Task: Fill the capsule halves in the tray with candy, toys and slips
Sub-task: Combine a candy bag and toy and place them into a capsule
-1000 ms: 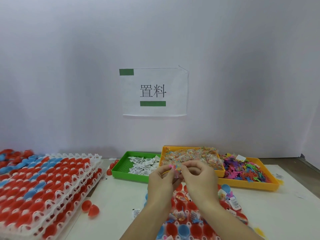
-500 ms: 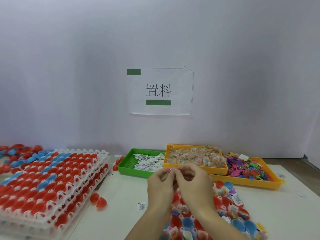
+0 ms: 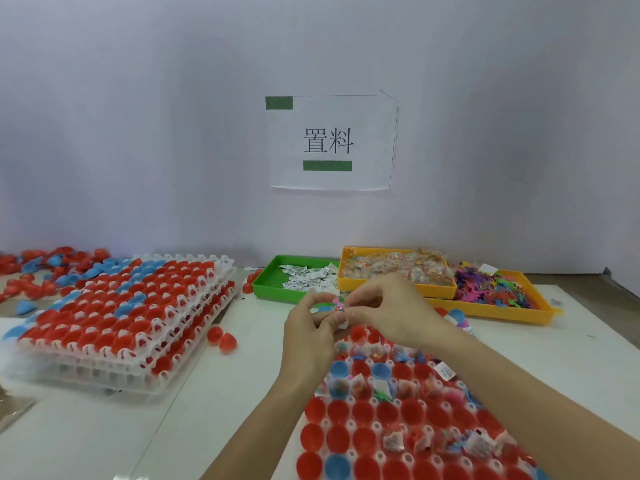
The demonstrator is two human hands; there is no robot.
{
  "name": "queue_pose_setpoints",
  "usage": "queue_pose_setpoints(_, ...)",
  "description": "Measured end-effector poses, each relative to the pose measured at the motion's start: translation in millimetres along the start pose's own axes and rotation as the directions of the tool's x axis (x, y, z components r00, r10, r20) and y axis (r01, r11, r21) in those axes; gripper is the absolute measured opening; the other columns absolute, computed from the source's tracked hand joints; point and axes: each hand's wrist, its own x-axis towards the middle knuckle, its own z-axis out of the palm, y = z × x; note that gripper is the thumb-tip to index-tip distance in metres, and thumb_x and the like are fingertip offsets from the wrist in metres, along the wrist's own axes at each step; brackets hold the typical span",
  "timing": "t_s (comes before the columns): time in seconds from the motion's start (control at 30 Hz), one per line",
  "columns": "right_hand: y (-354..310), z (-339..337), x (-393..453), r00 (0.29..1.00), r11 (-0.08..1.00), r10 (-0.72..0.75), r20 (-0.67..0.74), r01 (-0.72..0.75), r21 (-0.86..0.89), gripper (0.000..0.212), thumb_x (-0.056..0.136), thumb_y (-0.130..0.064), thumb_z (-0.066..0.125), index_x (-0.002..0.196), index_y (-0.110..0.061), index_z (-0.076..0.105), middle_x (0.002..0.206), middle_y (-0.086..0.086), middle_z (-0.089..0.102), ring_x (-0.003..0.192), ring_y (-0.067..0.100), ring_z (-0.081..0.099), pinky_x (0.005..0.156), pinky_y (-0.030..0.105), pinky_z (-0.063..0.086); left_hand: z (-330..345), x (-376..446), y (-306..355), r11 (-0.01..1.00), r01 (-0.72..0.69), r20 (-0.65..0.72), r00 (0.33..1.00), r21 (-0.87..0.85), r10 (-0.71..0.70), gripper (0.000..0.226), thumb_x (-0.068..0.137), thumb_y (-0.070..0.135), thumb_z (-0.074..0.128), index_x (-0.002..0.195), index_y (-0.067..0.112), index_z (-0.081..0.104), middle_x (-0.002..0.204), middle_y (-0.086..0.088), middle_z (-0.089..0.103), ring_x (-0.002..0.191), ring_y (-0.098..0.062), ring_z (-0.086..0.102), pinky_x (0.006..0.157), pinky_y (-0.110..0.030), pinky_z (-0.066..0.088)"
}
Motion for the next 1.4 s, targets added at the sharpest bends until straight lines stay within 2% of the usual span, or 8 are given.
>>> queue_pose_setpoints(0.17,-2,1,-14,0.992,0.997,0.051,0.112,-0.056,0.046,0.007,0.085,-0.027,0.078,0.081,-0.022,0.079,0.079,0.000,0.076,0.079,0.016,0.071,0.076,0.034,0.057,-13,-18,1,1.000,0.015,0.082,0.997,0.011,-0.016,0.018,0.092,-0.002,0.061,0.106,0.009,0.062,0.079,-0.008,0.077,0.077,-0.020,0.075,0.065,-0.022,0.058)
queue_pose_setpoints(0.33,1,6,-28,0.996,0.997,0.057,0.065,-0.060,0.053,0.004,0.083,-0.018,0.080,0.079,-0.017,0.079,0.076,-0.002,0.075,0.069,0.007,0.069,0.070,0.028,0.057,-16,-29,-6,0.997,0.062,0.153,0.987,-0.049,-0.054,0.015,0.090,-0.003,0.062,0.104,0.002,0.060,0.085,-0.015,0.076,0.082,-0.026,0.075,0.074,-0.030,0.060)
queue_pose_setpoints(0.47,7,9,-37,0.998,0.998,0.063,0.021,-0.064,0.026,0.005,0.081,-0.017,0.080,0.077,-0.018,0.078,0.073,-0.004,0.075,0.069,0.006,0.069,0.068,0.024,0.057,-14,-32,-13,0.993,0.073,0.197,0.979,-0.097,-0.052,0.014,0.090,-0.006,0.060,0.103,-0.002,0.060,0.089,-0.020,0.075,0.087,-0.028,0.074,0.074,-0.027,0.059)
queue_pose_setpoints(0.73,19,16,-46,0.998,0.999,0.045,-0.034,-0.044,0.027,0.003,0.082,-0.015,0.079,0.082,-0.017,0.077,0.075,-0.006,0.075,0.069,0.001,0.069,0.064,0.014,0.053,-5,-33,-27,0.995,0.048,0.116,0.993,-0.093,-0.037,0.010,0.084,-0.009,0.066,0.093,-0.005,0.067,0.099,-0.023,0.070,0.090,-0.031,0.072,0.074,-0.027,0.059)
queue_pose_setpoints(0.9,22,19,-51,0.999,0.998,0.017,-0.037,-0.015,0.057,0.007,0.084,-0.014,0.076,0.090,-0.018,0.079,0.080,-0.006,0.076,0.075,0.003,0.071,0.070,0.018,0.058,-6,-32,-33,0.999,0.006,0.103,0.995,-0.042,-0.002,0.009,0.085,-0.007,0.066,0.092,-0.002,0.069,0.105,-0.019,0.068,0.088,-0.026,0.073,0.075,-0.029,0.060)
queue_pose_setpoints(1.03,27,20,-58,0.999,0.998,0.030,-0.039,-0.027,0.062,0.004,0.085,-0.016,0.077,0.086,-0.019,0.080,0.078,-0.005,0.076,0.073,0.005,0.072,0.071,0.022,0.060,-6,-36,-40,1.000,0.007,0.109,0.994,-0.002,-0.006,0.010,0.085,-0.007,0.067,0.087,0.002,0.071,0.094,-0.016,0.070,0.080,-0.023,0.074,0.072,-0.030,0.061)
queue_pose_setpoints(1.2,31,21,-63,0.999,0.996,0.040,-0.023,-0.038,0.075,0.006,0.083,-0.016,0.080,0.083,-0.022,0.079,0.070,-0.005,0.075,0.065,0.006,0.071,0.064,0.019,0.057,-11,-39,-46,0.993,-0.060,0.055,0.997,0.104,0.054,0.028,0.072,-0.001,0.079,0.070,0.027,0.078,0.076,0.003,0.076,0.072,-0.014,0.073,0.067,-0.025,0.059)
queue_pose_setpoints(1.4,31,20,-72,1.000,0.999,-0.001,0.022,0.000,0.037,0.007,0.084,-0.012,0.078,0.078,-0.016,0.079,0.070,-0.003,0.075,0.064,0.007,0.071,0.063,0.018,0.056,-19,-42,-44,0.985,-0.109,0.130,0.987,0.131,0.092,0.020,0.064,0.001,0.086,0.072,0.017,0.076,0.068,-0.001,0.075,0.066,-0.013,0.072,0.063,-0.017,0.056)
